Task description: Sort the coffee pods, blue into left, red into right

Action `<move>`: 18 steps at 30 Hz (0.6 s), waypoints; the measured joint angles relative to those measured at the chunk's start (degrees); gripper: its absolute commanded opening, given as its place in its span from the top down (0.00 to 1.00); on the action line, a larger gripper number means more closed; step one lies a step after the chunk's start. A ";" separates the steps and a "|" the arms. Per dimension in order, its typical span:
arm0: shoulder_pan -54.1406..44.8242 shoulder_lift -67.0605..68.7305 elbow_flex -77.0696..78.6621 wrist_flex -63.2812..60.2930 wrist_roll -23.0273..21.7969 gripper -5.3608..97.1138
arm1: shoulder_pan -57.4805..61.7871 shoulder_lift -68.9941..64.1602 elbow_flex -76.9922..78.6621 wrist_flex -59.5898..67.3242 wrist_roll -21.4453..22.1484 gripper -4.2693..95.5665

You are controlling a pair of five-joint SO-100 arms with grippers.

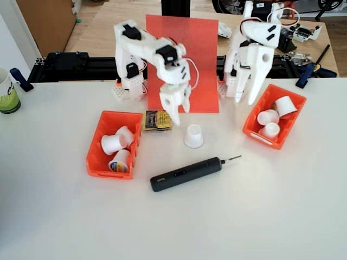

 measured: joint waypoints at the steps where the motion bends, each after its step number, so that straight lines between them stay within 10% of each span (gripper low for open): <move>1: -0.18 -5.89 -7.56 3.16 0.26 0.72 | -0.44 0.00 0.00 0.00 -0.26 0.74; 9: -0.70 -16.26 -23.91 8.26 0.53 0.71 | -0.26 0.00 0.00 0.00 -2.81 0.74; 18: -4.83 -25.14 -25.05 8.26 10.46 0.71 | 0.35 0.00 0.35 -0.18 -4.75 0.74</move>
